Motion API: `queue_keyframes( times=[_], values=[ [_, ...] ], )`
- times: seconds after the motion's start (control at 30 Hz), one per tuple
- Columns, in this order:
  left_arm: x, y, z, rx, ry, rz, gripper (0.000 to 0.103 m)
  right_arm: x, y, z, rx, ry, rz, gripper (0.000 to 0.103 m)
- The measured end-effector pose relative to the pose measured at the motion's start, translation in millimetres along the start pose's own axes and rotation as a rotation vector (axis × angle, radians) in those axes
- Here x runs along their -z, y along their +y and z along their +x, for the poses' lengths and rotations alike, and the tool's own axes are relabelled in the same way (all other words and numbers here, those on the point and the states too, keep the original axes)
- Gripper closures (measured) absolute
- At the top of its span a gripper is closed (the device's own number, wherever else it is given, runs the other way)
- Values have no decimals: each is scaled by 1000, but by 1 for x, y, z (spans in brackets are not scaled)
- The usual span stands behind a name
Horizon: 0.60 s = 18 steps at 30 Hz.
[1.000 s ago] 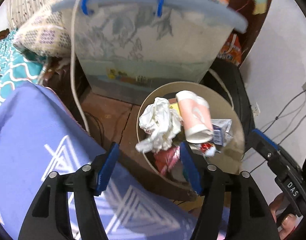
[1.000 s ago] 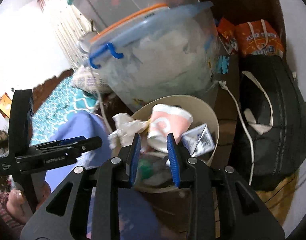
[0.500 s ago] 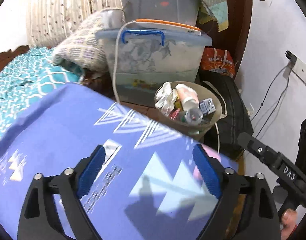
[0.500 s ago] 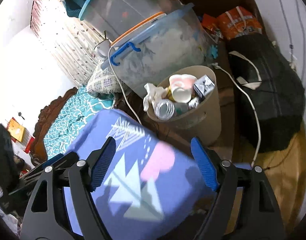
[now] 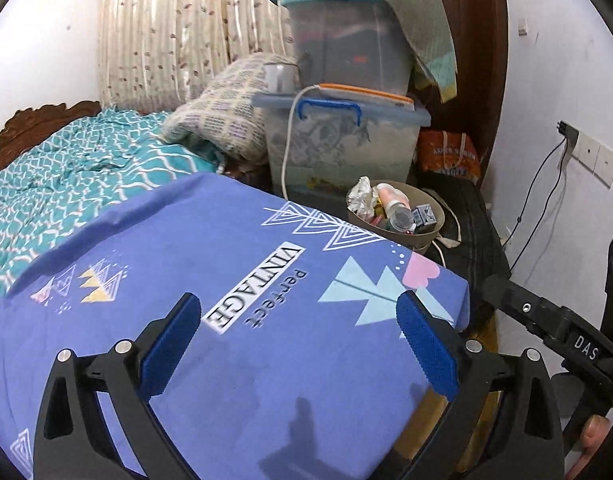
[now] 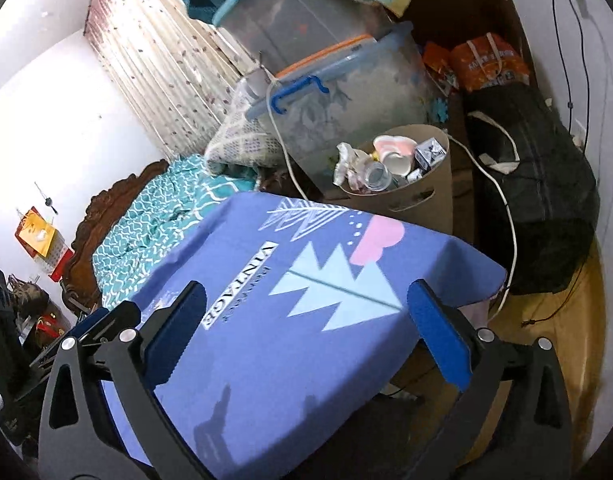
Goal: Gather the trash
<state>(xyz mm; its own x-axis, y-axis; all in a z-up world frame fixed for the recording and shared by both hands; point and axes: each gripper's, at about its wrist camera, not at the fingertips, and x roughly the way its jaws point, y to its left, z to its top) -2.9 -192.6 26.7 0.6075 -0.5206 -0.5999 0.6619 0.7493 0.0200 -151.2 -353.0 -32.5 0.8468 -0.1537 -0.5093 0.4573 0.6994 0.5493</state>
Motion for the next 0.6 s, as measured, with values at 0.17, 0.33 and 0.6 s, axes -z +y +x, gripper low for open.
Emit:
queue_keyframes(
  times=[0.17, 0.33, 0.6],
  values=[
    [12, 17, -28, -40, -21, -35, 9, 10, 16, -24, 11, -52, -3, 3],
    [16, 30, -47, -105, -35, -68, 9, 22, 27, -39, 12, -94, 27, 3],
    [15, 32, -80, -210, -117, -70, 9, 27, 45, -53, 9, -124, 2, 3]
  ],
)
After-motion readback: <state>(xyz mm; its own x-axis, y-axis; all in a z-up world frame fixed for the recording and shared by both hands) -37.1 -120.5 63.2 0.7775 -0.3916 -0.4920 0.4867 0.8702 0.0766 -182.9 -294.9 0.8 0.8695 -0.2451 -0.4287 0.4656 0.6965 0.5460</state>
